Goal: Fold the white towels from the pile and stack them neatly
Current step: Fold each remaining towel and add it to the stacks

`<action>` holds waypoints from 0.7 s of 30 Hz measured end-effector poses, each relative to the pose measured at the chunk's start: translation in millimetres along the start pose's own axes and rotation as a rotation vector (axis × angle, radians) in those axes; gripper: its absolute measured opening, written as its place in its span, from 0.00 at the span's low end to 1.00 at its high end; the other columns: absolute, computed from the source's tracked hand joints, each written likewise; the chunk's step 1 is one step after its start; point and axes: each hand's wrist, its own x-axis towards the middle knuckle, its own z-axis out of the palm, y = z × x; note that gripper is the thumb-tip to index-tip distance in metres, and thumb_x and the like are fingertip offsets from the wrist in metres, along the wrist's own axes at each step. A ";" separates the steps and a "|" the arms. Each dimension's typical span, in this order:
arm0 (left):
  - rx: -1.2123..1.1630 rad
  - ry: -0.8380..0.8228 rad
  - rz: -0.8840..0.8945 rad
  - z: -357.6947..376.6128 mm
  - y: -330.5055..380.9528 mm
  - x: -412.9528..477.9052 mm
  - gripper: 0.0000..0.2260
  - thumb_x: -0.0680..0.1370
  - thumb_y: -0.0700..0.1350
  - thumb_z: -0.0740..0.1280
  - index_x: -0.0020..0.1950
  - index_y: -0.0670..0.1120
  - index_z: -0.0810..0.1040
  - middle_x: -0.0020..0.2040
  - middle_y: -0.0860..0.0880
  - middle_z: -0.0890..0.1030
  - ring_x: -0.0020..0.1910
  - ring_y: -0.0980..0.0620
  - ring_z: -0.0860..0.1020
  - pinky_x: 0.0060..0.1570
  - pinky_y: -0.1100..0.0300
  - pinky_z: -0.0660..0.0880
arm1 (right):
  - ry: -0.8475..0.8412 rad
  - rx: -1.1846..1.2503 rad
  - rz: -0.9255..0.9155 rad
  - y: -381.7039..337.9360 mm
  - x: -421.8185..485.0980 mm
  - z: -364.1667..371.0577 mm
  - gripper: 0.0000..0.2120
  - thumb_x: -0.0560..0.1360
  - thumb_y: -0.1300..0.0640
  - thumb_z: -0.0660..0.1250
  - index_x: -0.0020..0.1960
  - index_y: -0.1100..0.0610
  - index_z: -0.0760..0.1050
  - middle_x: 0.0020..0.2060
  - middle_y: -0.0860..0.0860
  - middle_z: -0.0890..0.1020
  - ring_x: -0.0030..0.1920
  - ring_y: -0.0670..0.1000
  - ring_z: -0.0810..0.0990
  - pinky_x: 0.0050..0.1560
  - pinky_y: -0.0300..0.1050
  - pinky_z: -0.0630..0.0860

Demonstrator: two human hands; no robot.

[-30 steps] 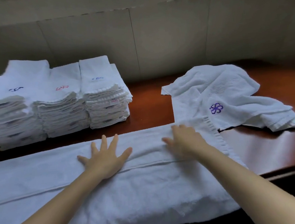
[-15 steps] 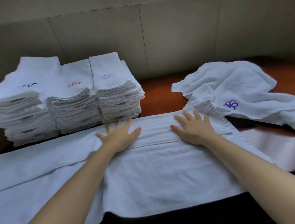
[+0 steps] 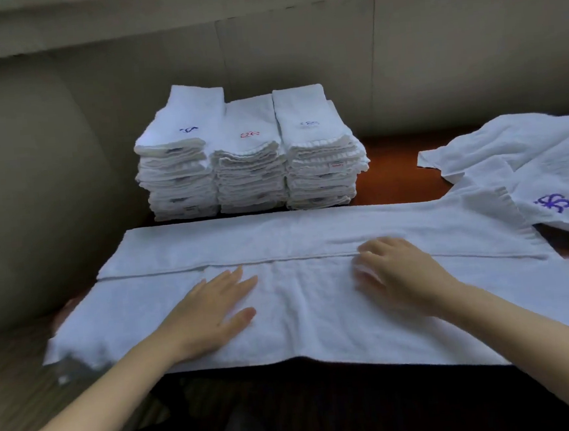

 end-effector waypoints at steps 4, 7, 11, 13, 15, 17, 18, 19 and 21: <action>0.217 0.050 0.199 -0.8 4.5 -39.0 0.33 0.73 0.70 0.53 0.76 0.62 0.51 0.77 0.54 0.52 0.76 0.54 0.56 0.73 0.55 0.52 | -0.203 0.100 -0.225 -54.5 -25.0 -2.4 0.33 0.74 0.30 0.49 0.74 0.45 0.58 0.72 0.49 0.64 0.72 0.51 0.61 0.71 0.44 0.55; 0.262 0.353 0.392 -1.2 -2.2 -46.6 0.24 0.78 0.59 0.57 0.60 0.45 0.81 0.56 0.43 0.82 0.51 0.46 0.83 0.46 0.54 0.80 | -0.254 0.044 -0.253 -66.9 -32.1 -2.3 0.34 0.74 0.32 0.53 0.76 0.44 0.51 0.74 0.50 0.59 0.74 0.53 0.57 0.71 0.46 0.56; 0.150 0.531 0.232 -10.8 -20.9 -50.7 0.14 0.69 0.45 0.60 0.49 0.45 0.81 0.40 0.46 0.84 0.35 0.47 0.83 0.26 0.60 0.77 | -0.104 0.107 -0.115 -64.4 -22.2 -13.7 0.12 0.79 0.49 0.54 0.58 0.52 0.71 0.55 0.47 0.75 0.57 0.52 0.74 0.50 0.46 0.70; 0.086 0.486 -0.048 -24.5 -37.0 -54.3 0.12 0.70 0.44 0.60 0.49 0.48 0.81 0.43 0.51 0.83 0.41 0.48 0.82 0.33 0.59 0.76 | -0.091 0.102 -0.031 -58.7 -16.8 -17.7 0.08 0.79 0.52 0.54 0.54 0.51 0.70 0.49 0.46 0.76 0.52 0.51 0.75 0.44 0.47 0.71; 0.004 0.397 -0.359 -40.4 -67.9 -62.3 0.10 0.71 0.41 0.62 0.43 0.53 0.80 0.42 0.57 0.80 0.45 0.48 0.79 0.39 0.57 0.71 | -0.096 0.085 0.084 -48.9 -10.1 -23.8 0.07 0.78 0.54 0.56 0.53 0.48 0.70 0.49 0.44 0.77 0.52 0.51 0.76 0.43 0.45 0.72; -0.169 0.361 -0.521 -60.7 -98.0 -73.5 0.12 0.71 0.39 0.64 0.35 0.57 0.77 0.34 0.57 0.80 0.41 0.49 0.78 0.39 0.57 0.71 | -0.075 0.082 0.200 -35.8 1.1 -32.4 0.04 0.78 0.55 0.59 0.49 0.49 0.72 0.48 0.46 0.79 0.51 0.54 0.77 0.43 0.45 0.73; -0.250 0.397 -0.553 -71.0 -110.0 -77.5 0.13 0.71 0.39 0.66 0.33 0.58 0.78 0.31 0.57 0.80 0.38 0.51 0.78 0.38 0.58 0.72 | -0.049 0.097 0.243 -28.8 8.8 -37.3 0.03 0.78 0.54 0.60 0.47 0.49 0.73 0.47 0.48 0.80 0.50 0.55 0.77 0.43 0.45 0.74; -0.307 0.452 -0.560 -79.5 -119.2 -79.0 0.13 0.70 0.39 0.67 0.34 0.58 0.79 0.30 0.58 0.80 0.36 0.54 0.78 0.37 0.62 0.72 | -0.007 0.122 0.276 -22.0 18.0 -42.6 0.04 0.78 0.54 0.62 0.45 0.50 0.74 0.45 0.50 0.81 0.48 0.56 0.78 0.42 0.46 0.74; -0.326 0.578 -0.571 -92.1 -134.4 -72.7 0.14 0.69 0.37 0.67 0.35 0.58 0.80 0.33 0.60 0.81 0.37 0.57 0.78 0.38 0.64 0.72 | 0.081 0.170 0.329 -7.7 40.6 -51.0 0.05 0.77 0.54 0.65 0.42 0.51 0.75 0.42 0.52 0.81 0.43 0.57 0.78 0.38 0.46 0.74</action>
